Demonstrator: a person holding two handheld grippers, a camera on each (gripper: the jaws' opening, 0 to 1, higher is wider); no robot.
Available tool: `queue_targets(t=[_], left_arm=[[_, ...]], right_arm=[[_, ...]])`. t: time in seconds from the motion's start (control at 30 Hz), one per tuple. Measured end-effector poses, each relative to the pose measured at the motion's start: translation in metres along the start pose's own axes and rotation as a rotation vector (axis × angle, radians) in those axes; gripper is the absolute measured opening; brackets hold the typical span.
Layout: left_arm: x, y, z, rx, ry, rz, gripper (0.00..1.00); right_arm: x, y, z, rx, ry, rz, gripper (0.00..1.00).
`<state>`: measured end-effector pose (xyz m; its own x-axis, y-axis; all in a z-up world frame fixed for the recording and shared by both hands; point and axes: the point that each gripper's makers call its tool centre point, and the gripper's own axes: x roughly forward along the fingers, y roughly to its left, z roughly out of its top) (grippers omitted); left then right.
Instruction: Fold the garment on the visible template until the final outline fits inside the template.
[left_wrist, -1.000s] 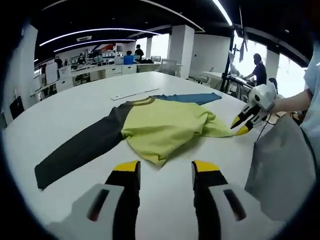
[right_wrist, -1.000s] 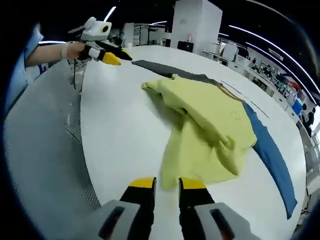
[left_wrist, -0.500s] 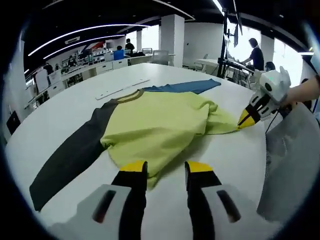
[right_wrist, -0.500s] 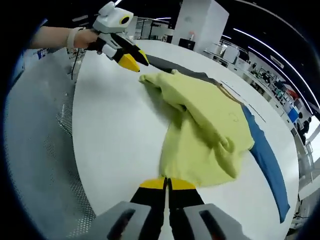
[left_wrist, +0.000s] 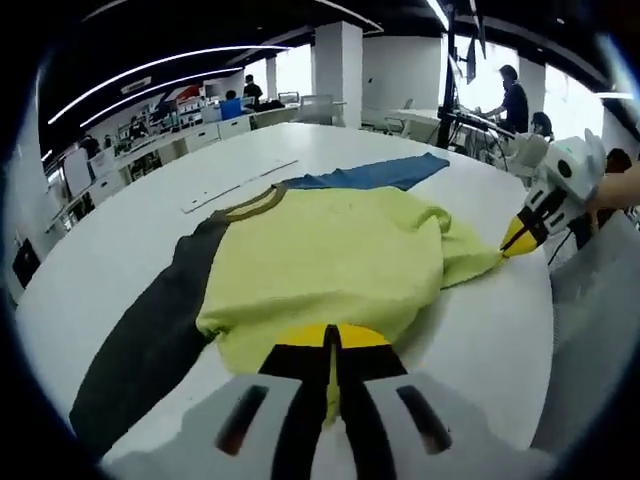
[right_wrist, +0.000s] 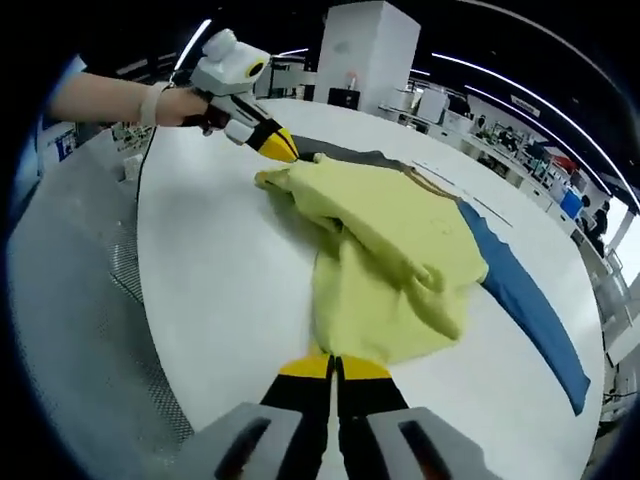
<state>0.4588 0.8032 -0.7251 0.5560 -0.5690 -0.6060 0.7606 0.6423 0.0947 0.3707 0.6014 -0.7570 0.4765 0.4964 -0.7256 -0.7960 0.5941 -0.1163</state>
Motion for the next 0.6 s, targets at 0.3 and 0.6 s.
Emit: queue_targets(t=[0.3, 0.6], left_arm=[[0.005, 0.0, -0.037, 0.159, 0.141, 0.039, 0.29], [0.001, 0.011, -0.035, 0.08, 0.145, 0.037, 0.0]], right_arm=[[0.0, 0.003, -0.002, 0.031, -0.011, 0.004, 0.0], [-0.002, 0.001, -0.001, 0.046, -0.016, -0.004, 0.0]])
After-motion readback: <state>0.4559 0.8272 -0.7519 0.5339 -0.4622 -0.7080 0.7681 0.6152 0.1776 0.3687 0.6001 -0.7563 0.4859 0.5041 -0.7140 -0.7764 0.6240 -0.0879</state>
